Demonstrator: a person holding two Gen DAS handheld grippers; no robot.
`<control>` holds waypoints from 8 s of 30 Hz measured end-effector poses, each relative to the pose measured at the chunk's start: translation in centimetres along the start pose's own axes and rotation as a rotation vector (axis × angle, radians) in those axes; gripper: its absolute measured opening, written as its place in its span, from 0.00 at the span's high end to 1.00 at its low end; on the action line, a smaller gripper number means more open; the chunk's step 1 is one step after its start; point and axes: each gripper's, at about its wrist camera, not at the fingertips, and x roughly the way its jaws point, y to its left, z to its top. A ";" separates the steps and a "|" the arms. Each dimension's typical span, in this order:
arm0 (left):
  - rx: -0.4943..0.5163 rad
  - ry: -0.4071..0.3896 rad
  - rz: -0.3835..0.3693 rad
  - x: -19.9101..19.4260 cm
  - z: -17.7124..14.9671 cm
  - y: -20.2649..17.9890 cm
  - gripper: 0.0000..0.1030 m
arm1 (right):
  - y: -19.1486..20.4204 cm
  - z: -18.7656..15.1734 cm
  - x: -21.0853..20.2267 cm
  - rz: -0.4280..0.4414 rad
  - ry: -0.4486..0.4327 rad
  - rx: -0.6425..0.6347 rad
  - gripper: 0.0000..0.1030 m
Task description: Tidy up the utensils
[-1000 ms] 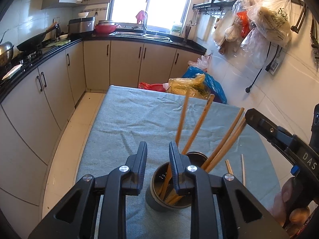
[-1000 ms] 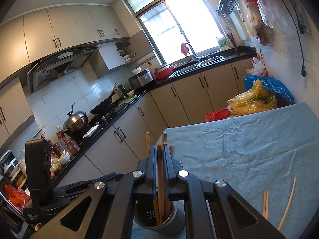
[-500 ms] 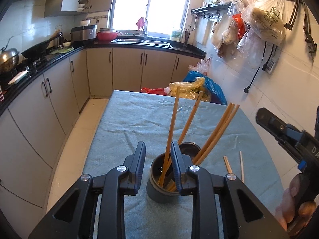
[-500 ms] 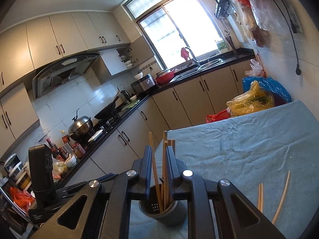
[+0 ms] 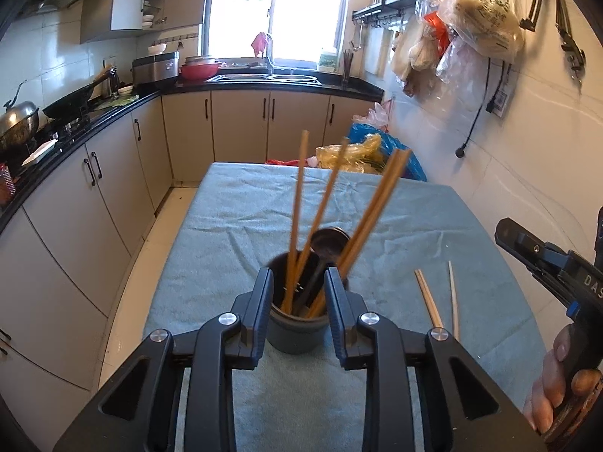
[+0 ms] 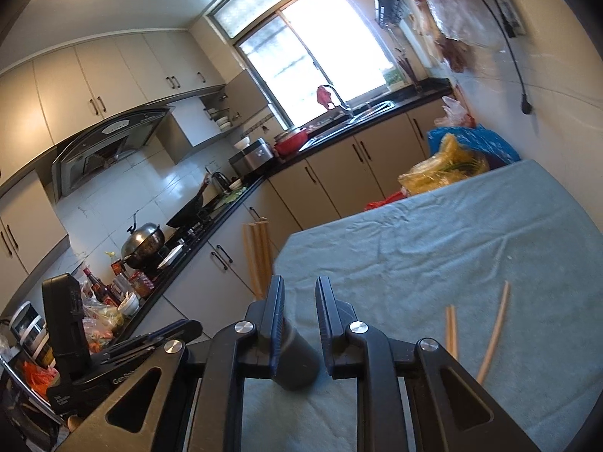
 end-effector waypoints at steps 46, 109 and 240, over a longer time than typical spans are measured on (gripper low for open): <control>0.045 0.436 -0.182 14.5 -4.5 -15.7 0.72 | -20.5 -1.1 5.2 -0.484 0.524 0.030 0.93; -0.045 -0.157 -0.133 -10.1 5.3 -4.6 0.95 | 2.2 2.3 -4.8 0.042 -0.183 -0.165 0.93; -0.061 -0.139 0.410 -7.9 -14.9 -2.1 0.25 | 2.1 -13.5 -10.3 -0.230 -0.021 -0.316 0.26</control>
